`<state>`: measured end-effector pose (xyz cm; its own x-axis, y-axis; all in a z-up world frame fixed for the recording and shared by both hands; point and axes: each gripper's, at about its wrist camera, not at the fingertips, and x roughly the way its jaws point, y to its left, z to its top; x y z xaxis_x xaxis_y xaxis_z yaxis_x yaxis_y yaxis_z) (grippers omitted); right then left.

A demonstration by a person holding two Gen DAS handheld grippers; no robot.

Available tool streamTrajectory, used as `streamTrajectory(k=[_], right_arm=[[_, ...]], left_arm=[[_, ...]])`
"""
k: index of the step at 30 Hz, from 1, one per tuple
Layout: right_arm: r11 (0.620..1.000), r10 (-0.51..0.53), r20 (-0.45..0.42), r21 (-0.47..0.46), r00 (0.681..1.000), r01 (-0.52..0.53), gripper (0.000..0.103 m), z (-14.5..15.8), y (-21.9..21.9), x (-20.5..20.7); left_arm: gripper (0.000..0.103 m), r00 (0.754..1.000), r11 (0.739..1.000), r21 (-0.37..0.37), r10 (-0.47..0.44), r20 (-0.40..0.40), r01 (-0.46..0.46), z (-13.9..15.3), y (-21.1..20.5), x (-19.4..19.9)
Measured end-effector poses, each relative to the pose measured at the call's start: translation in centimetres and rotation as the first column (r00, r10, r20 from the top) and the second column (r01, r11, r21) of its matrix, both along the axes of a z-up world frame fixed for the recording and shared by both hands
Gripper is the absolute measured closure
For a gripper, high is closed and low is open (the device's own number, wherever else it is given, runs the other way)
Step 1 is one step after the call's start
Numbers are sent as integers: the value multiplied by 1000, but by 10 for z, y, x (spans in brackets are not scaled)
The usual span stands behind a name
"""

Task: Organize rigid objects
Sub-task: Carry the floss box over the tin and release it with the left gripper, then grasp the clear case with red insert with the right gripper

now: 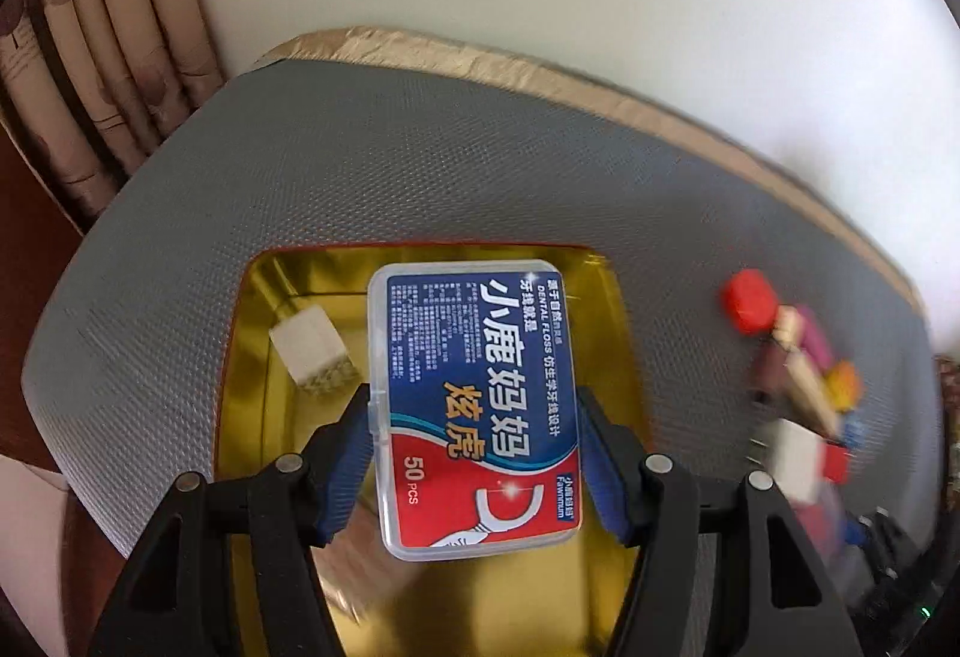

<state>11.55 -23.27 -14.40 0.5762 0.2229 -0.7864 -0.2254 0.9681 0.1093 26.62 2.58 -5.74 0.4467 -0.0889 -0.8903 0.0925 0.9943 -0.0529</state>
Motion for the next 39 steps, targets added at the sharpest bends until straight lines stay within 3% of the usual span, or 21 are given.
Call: streamTrajectory(k=[10, 14, 19, 24, 27, 33, 39], right_arm=[[1000, -5, -2, 20, 1000, 5, 51, 1, -9, -5], [1000, -6, -2, 22, 1000, 6, 50, 0, -8, -4], [999, -9, 6, 31, 1000, 9, 50, 0, -9, -3], [999, -10, 7, 31, 1000, 10, 50, -1, -9, -3], [999, -11, 7, 30, 1000, 10, 50, -1, -8, -3], [999, -12, 8, 32, 1000, 12, 50, -1, -8, -5], [1000, -8, -12, 28, 1000, 8, 50, -1, -8, -3]], left_arm=[[38, 998, 998, 55, 36, -43, -34, -31, 10, 28], [38, 997, 999, 33, 29, -72, -26, -36, 15, 36], [38, 999, 998, -47, 37, -18, -38, -20, 30, 24], [38, 992, 983, -157, 108, 70, -96, 11, 48, -26], [38, 986, 972, -196, 150, 72, -133, 22, 51, -74], [38, 980, 969, -168, 194, 54, -183, 24, 50, -158], [38, 957, 972, -30, 234, 174, -232, 23, 49, -201]])
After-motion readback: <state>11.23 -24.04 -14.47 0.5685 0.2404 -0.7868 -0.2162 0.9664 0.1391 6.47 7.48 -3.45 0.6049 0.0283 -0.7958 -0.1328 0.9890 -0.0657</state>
